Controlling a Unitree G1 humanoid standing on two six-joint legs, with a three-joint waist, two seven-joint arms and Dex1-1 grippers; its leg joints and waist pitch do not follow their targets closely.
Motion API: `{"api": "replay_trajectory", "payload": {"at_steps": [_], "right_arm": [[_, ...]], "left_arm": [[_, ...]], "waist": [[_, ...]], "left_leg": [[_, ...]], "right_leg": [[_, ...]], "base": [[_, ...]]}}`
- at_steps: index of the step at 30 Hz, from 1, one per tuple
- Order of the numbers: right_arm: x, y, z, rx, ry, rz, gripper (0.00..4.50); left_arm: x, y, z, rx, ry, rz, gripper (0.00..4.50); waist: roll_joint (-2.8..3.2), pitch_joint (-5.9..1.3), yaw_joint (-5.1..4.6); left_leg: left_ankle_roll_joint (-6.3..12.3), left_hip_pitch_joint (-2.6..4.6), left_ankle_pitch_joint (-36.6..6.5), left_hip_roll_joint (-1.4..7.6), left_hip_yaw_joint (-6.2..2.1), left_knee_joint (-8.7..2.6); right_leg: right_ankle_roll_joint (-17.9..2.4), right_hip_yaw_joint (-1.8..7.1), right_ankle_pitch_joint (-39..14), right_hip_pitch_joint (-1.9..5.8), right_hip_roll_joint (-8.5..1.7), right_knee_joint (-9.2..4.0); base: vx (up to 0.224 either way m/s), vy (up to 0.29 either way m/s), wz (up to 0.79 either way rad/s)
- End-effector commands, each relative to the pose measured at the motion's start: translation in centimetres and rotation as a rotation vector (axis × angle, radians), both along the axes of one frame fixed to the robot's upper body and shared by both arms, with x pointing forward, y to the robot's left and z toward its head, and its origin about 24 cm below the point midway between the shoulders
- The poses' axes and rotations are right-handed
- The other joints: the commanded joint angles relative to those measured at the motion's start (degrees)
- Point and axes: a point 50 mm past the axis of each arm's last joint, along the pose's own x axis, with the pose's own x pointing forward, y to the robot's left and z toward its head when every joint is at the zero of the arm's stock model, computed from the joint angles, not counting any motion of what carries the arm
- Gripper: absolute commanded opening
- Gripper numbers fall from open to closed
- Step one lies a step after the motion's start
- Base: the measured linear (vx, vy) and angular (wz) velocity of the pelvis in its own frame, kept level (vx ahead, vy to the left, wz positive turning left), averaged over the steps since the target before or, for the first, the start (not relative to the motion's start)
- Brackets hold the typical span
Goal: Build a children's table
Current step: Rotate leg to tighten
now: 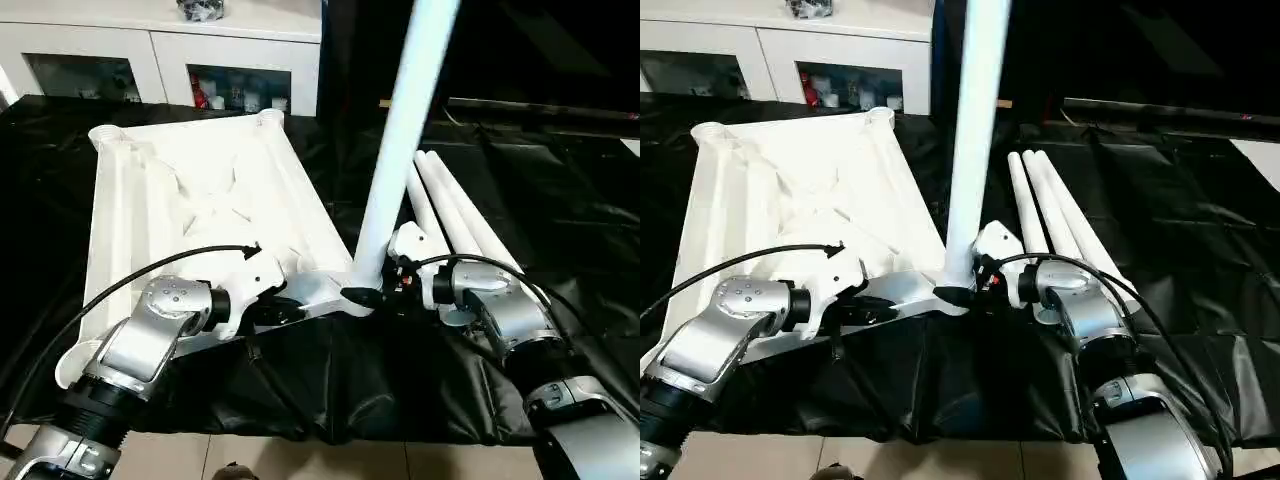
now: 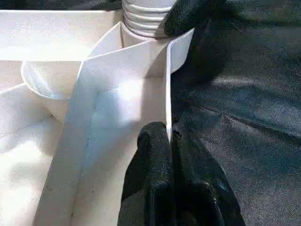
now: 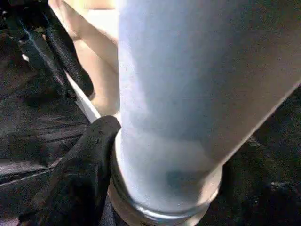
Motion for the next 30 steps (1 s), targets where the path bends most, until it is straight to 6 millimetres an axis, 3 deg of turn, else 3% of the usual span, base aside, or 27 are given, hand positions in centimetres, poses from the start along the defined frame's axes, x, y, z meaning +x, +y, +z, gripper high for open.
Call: {"api": "replay_trajectory", "payload": {"at_steps": [1,8,10,12,14,16,18,21,24,30], "right_arm": [[-0.2,-0.2,-0.1,-0.006,0.008,0.001,2.80],[-0.2,0.4,-0.9,0.023,0.034,-0.066,2.72],[0.1,0.7,-1.3,0.027,0.026,-0.139,2.72],[0.8,1.5,-2.1,0.030,0.023,-0.291,2.72],[1.0,2.0,-2.4,0.033,0.024,-0.355,2.72],[1.5,3.9,-3.1,0.049,0.065,-0.517,2.72],[1.7,5.0,-3.2,0.070,0.095,-0.580,2.72],[1.8,7.0,-2.8,0.115,0.117,-0.615,2.72],[1.7,8.3,-2.5,0.140,0.115,-0.566,3.42],[2.0,7.1,-2.3,0.105,0.061,-0.536,3.86]], "left_arm": [[-0.3,-0.8,0.9,-0.045,-0.035,-0.064,0.00],[0.2,-1.2,0.8,-0.055,-0.055,-0.002,0.00],[0.8,-1.4,0.7,-0.051,-0.074,0.057,0.00],[2.2,-1.8,0.5,-0.039,-0.110,0.189,0.00],[2.8,-2.1,0.5,-0.035,-0.125,0.253,0.00],[4.0,-3.2,0.6,-0.042,-0.152,0.371,0.00],[4.4,-3.9,0.8,-0.057,-0.161,0.396,0.00],[4.7,-5.1,1.1,-0.080,-0.168,0.403,0.00],[4.4,-6.2,1.4,-0.098,-0.177,0.342,0.00],[3.6,-5.5,1.3,-0.103,-0.176,0.252,0.00]], "waist": [[0.22,-3.90,-0.18],[0.23,-3.84,-0.22],[0.09,-3.79,-0.34],[0.23,-3.47,-0.55],[0.18,-3.68,-0.48],[0.26,-3.56,-0.44],[0.58,-3.68,-0.32],[0.50,-3.90,-0.42],[0.39,-4.01,-0.38],[0.40,-3.90,-0.49]], "left_leg": [[2.56,-0.14,-8.6,0.51,0.27,-3.62],[2.32,-0.15,-8.6,0.49,0.30,-3.67],[1.81,-0.25,-9.2,0.42,0.23,-3.78],[1.26,0.13,-10.6,0.39,0.39,-3.90],[-0.16,0.32,-11.2,0.32,0.22,-3.96],[-0.11,0.26,-11.6,0.29,0.23,-3.97],[-0.63,0.44,-11.7,0.25,0.11,-3.99],[-0.72,0.14,-11.4,0.32,0.07,-4.02],[-0.05,-0.16,-9.9,0.33,0.12,-3.93],[0.53,-0.17,-10.2,0.30,0.20,-3.97]], "right_leg": [[-11.0,3.31,-7.8,3.51,-3.61,-4.28],[-10.7,3.32,-8.1,3.45,-3.61,-4.37],[-10.1,3.27,-10.1,3.56,-3.67,-4.53],[-9.3,3.31,-13.6,3.04,-3.62,-5.18],[-8.2,3.29,-17.0,3.15,-3.84,-5.42],[-7.6,3.33,-17.7,3.01,-3.84,-5.56],[-7.3,3.29,-18.1,2.90,-3.88,-5.54],[-7.0,3.27,-15.2,2.98,-3.84,-5.20],[-7.7,3.28,-11.1,3.19,-3.78,-4.73],[-7.9,3.30,-11.5,3.23,-3.90,-4.91]], "base": [[0.000,0.000,0.00],[0.000,0.000,0.00],[0.000,0.000,0.00],[0.000,0.000,0.00],[0.000,0.000,0.00],[0.000,0.000,0.00],[0.000,0.000,0.00],[0.000,0.000,0.00],[0.000,0.000,0.00],[0.000,0.000,0.00]]}}
